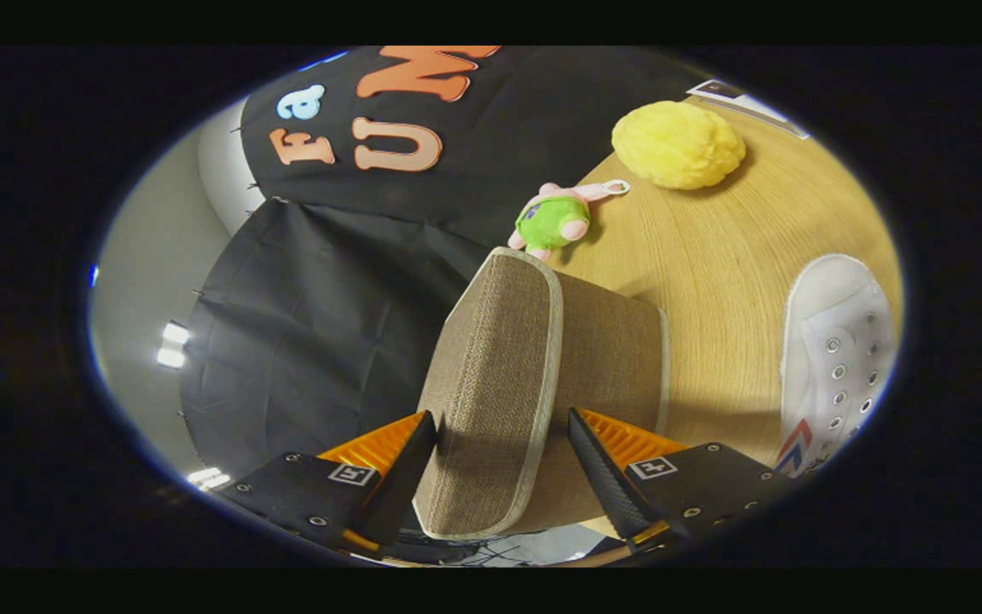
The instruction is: Open the storage box then place both shoes into the box .Put the left shoe in first, then the right shoe, with the right side of both shoes facing outward in a uniform manner.
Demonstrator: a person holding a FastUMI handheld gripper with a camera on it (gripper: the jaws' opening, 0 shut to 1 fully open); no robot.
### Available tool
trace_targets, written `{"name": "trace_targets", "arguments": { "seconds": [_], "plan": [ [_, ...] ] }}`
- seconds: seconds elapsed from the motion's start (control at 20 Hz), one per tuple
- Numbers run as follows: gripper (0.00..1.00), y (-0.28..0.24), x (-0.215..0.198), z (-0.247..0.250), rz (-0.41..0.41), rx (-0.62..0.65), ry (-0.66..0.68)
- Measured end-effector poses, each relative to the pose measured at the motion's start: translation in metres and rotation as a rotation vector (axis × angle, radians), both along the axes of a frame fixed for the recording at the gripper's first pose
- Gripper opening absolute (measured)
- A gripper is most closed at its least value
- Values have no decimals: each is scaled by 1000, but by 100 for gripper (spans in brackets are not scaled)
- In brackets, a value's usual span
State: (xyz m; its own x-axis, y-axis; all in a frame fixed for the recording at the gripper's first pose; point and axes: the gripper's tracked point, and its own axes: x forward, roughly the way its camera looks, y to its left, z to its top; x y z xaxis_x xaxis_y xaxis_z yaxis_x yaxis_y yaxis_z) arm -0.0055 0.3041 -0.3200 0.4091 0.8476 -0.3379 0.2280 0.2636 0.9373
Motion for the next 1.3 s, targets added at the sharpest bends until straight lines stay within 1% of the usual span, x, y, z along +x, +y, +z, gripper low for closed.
{"name": "trace_targets", "arguments": {
  "seconds": [0.1,0.2,0.3,0.45,0.6,0.7,0.8,0.85,1.05,1.1,1.15,1.25,1.3],
  "plan": [
    [92,-1,1,0,-44,62,17],
    [91,-6,4,-6,-116,111,61],
    [92,-7,6,-6,-155,165,95],
    [91,-9,10,-2,-170,166,83],
    [80,-20,17,13,-205,205,86],
    [74,-24,17,14,-198,172,51],
    [74,-23,14,17,-175,158,28],
    [74,-23,16,17,-173,161,25],
    [66,-18,13,11,-160,136,19],
    [64,-14,9,11,-148,144,23],
    [63,-13,10,11,-157,160,33],
    [64,-11,14,9,-172,156,21],
    [72,-8,13,4,-168,124,4]
  ]
}}
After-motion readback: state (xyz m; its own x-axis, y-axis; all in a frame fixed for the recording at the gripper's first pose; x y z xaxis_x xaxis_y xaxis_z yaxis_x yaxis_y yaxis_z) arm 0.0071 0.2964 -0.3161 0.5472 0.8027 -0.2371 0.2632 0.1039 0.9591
